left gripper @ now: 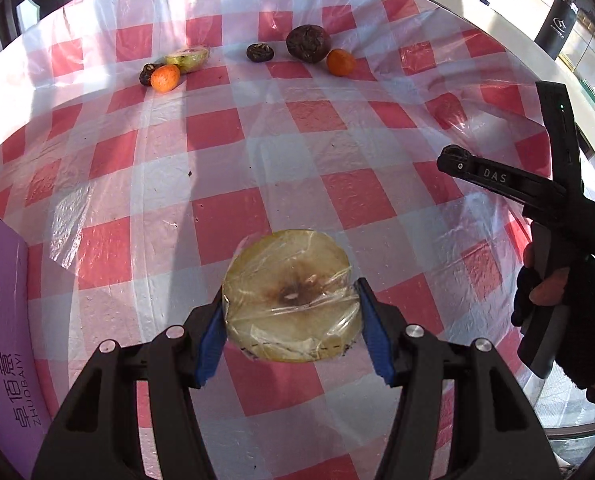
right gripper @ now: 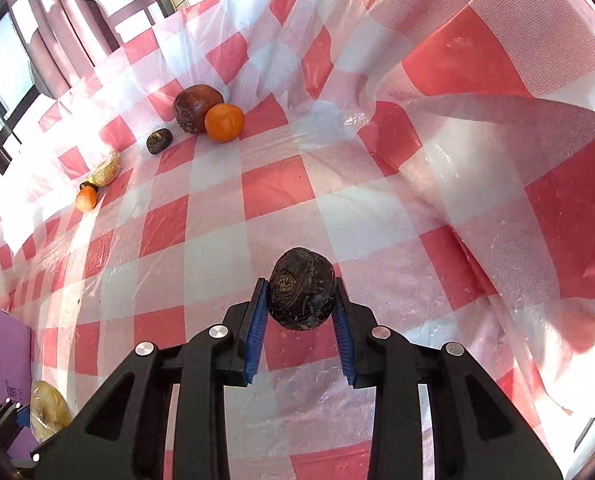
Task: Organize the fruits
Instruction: 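Carry the pear half and dark fruit with both grippers over the box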
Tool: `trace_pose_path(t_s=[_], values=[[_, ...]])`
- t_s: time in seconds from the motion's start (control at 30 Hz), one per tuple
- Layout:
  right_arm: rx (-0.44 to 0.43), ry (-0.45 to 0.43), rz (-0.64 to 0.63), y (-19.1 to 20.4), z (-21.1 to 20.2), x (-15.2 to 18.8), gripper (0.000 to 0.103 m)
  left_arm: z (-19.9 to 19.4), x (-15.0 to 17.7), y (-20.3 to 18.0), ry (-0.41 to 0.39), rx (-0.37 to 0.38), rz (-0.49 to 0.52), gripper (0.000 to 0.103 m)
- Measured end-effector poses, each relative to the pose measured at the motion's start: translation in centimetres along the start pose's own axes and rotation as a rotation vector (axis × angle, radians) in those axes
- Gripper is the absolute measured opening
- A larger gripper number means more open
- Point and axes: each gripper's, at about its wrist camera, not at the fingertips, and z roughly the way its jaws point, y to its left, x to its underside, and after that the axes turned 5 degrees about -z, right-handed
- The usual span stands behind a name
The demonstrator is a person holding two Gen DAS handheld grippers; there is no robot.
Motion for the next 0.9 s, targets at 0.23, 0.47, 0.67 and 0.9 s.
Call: trace_pose_path(t_s=[0.23, 0.47, 0.67, 0.9], values=[[-0.060, 0.034, -0.048, 4.8, -2.7, 3.0, 0.032, -4.0, 0.1, 2.8, -0.071, -0.020, 0.024, 0.059], [-0.099, 0.054, -0.113, 9.7, -3.6, 4.3, 0.032, -8.0, 1.4, 6.8, -0.133, -0.033, 0.019, 0.059], [-0.125, 0.065, -0.178, 14.1, -4.5, 5.8, 0.032, -10.9, 1.5, 10.4, -0.198, -0.041, -0.028, 0.059], [-0.179, 0.042, -0.273, 20.0, -6.2, 6.5, 0.032, -14.1, 1.5, 14.5, -0.264, -0.071, -0.061, 0.059]])
